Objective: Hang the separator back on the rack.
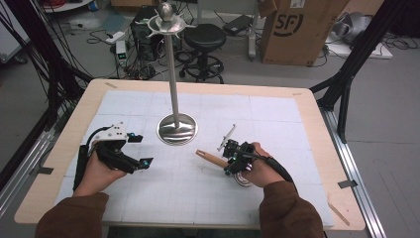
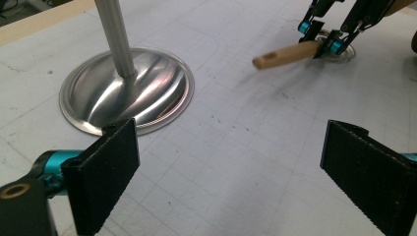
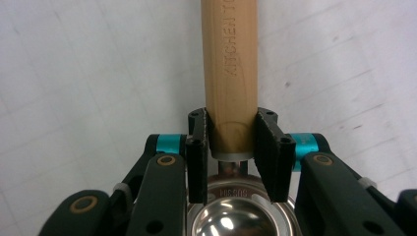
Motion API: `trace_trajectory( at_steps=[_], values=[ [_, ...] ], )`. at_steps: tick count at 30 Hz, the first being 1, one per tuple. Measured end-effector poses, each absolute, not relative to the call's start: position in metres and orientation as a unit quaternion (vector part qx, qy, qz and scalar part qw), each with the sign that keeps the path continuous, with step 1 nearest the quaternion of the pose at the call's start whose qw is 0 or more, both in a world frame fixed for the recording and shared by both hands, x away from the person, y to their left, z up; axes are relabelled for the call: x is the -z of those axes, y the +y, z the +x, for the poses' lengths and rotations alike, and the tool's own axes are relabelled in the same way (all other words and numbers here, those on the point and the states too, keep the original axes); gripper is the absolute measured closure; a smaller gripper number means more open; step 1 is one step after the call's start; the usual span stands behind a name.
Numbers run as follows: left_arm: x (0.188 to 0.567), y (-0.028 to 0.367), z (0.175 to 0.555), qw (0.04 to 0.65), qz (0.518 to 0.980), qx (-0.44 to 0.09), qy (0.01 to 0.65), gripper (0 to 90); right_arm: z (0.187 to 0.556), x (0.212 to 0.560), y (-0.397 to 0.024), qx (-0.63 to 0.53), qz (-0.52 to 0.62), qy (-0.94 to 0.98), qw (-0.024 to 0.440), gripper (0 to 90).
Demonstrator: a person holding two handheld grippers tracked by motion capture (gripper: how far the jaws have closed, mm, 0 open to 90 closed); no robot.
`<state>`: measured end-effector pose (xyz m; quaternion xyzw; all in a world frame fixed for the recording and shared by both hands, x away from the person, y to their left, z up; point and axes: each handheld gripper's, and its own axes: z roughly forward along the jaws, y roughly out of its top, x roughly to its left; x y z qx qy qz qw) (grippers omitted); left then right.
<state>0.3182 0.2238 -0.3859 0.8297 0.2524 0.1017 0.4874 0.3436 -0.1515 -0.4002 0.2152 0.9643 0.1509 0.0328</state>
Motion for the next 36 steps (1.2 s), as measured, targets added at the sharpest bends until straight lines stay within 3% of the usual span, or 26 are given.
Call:
trace_trajectory(
  at_steps=[36],
  values=[
    [0.384,0.225,0.317,0.496,0.825,-0.101,0.250,8.4,0.342,0.308,-0.166,-0.384,0.197,0.900,0.069,68.9]
  ],
)
